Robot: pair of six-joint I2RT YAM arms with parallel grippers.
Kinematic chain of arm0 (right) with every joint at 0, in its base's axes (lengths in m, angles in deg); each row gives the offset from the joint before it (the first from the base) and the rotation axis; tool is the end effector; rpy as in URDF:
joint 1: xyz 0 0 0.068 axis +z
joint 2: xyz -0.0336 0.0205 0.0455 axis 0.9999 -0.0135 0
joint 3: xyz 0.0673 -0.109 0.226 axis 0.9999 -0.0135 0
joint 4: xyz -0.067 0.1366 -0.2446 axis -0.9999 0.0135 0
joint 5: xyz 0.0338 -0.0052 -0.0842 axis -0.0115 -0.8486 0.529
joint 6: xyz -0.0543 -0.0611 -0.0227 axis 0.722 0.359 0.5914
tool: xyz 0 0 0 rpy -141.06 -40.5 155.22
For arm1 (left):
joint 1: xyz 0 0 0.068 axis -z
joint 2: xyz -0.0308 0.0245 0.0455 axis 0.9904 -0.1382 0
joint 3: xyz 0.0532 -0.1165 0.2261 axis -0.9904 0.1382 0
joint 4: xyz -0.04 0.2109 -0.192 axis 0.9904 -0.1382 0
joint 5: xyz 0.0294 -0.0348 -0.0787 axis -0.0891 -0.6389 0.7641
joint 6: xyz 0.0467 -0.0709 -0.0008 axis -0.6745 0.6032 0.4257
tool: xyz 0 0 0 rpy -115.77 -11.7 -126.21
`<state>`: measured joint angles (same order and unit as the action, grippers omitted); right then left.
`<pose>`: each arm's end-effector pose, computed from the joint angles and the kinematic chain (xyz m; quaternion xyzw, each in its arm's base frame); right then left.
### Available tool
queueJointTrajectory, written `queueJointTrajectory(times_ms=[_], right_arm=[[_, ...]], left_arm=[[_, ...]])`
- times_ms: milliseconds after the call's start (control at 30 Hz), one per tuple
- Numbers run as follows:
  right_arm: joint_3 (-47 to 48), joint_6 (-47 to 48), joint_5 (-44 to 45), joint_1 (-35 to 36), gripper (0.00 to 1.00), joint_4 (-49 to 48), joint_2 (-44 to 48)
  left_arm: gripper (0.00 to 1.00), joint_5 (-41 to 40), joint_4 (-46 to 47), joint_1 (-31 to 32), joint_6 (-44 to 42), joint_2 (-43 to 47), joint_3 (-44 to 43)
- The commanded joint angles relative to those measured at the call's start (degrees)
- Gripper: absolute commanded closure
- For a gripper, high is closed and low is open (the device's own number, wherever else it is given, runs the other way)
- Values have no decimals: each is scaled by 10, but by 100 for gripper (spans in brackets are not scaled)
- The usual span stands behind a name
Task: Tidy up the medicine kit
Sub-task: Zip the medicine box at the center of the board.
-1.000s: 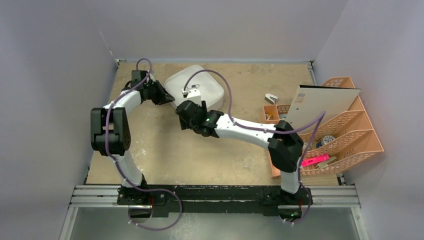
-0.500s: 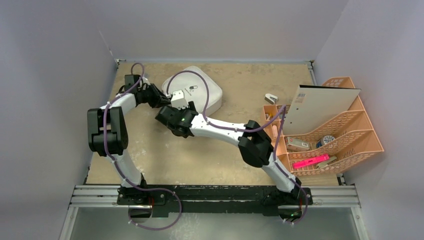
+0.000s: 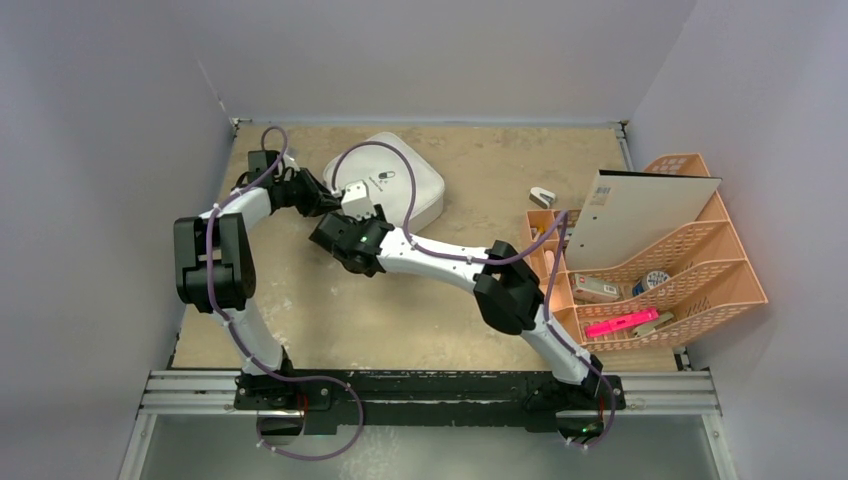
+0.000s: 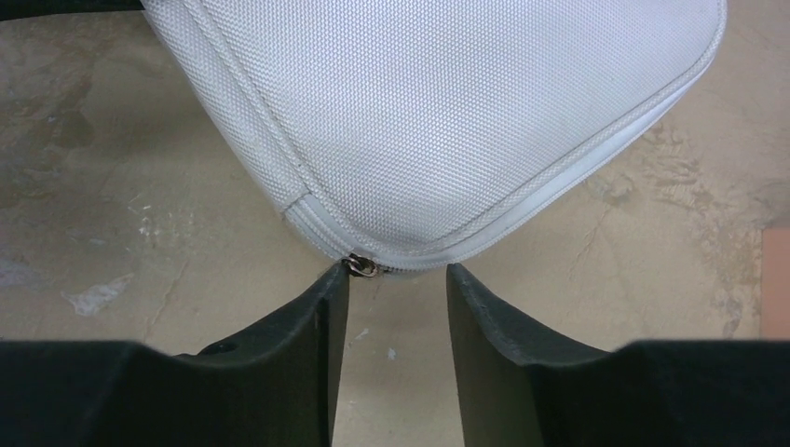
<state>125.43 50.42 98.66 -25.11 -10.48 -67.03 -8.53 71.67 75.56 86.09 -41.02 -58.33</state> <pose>0.2878 0.4572 0.1935 -0.0776 0.8576 -0.0581 0.5052 0.4236 -0.0003 0.1306 -0.2543 0.8553 -0.4032 0.2031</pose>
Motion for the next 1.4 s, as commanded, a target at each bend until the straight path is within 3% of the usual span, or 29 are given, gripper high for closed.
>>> queueJointTrajectory(times_ms=[0, 133, 233, 367, 833, 967, 1367], right_arm=[[3, -8, 35, 0, 57, 17, 10], [-15, -21, 46, 0, 57, 2, 19], [-5, -36, 47, 3, 46, 16, 11], [1, -49, 49, 8, 41, 17, 5], [37, -81, 64, 10, 35, 21, -37], [47, -67, 99, 12, 42, 15, -44], [43, 48, 131, 25, 82, -32, -31]], left_arm=[[87, 1, -11, -11, -7, 11, 8], [87, 0, -11, -11, -7, 11, 8], [86, 1, -8, -11, -5, 12, 11], [86, 2, -3, -11, -3, 13, 15], [86, 14, 9, -11, 3, 16, 26], [85, 14, 11, -11, 2, 18, 29], [86, 13, 8, -11, -1, 19, 27]])
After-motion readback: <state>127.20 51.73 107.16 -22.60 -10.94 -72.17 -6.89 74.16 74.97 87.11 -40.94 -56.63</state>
